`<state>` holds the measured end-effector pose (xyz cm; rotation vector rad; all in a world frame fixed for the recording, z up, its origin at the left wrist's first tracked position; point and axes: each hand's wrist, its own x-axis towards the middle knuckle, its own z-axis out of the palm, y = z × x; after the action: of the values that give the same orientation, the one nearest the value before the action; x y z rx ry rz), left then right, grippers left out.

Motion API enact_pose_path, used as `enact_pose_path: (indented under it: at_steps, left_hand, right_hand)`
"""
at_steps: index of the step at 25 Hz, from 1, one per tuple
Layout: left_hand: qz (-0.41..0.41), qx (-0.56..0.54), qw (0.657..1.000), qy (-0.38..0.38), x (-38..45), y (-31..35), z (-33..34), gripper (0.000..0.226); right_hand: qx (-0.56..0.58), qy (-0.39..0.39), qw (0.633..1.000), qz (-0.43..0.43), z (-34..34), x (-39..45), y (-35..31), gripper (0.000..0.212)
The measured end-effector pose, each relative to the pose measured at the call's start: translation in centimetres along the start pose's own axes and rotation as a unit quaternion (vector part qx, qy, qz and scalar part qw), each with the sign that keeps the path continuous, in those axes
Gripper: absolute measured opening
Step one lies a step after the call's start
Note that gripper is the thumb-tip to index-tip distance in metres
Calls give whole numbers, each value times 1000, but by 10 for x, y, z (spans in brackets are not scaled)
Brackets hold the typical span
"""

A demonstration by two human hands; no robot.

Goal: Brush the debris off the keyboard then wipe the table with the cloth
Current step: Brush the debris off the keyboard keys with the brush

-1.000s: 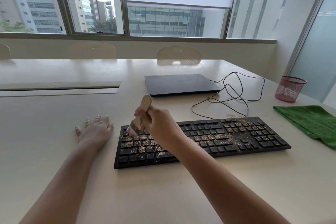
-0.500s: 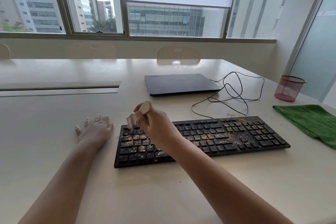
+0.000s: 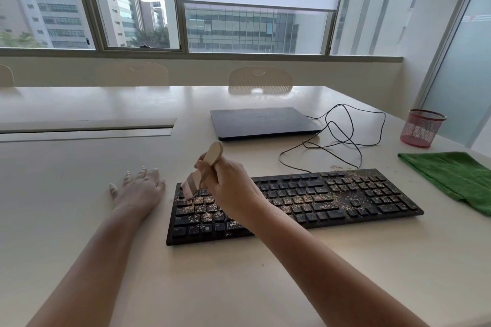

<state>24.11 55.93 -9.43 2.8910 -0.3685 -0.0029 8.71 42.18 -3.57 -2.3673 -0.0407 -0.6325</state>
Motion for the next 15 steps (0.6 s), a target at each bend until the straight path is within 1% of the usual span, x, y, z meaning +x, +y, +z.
enact_pose_path:
  at_steps: [6,9,13,15]
  left_hand:
    - [-1,-1,1000,0,0,0,-1,51]
    - [-1,0,1000,0,0,0,-1,51]
    - [-1,-4,1000,-1,2,-1,0,50]
    - [-4,-4,1000,-3,2,-1,1,50]
  right_hand:
    - [-17,-24,999,-12,9,-3,-1,27]
    - [-14,-4,1000,-15,7,-3,-3,26]
    - [-70,-35,996,-45,10,-6,-5,24]
    - [-69,-34,996,-46,11,-5,-7,27]
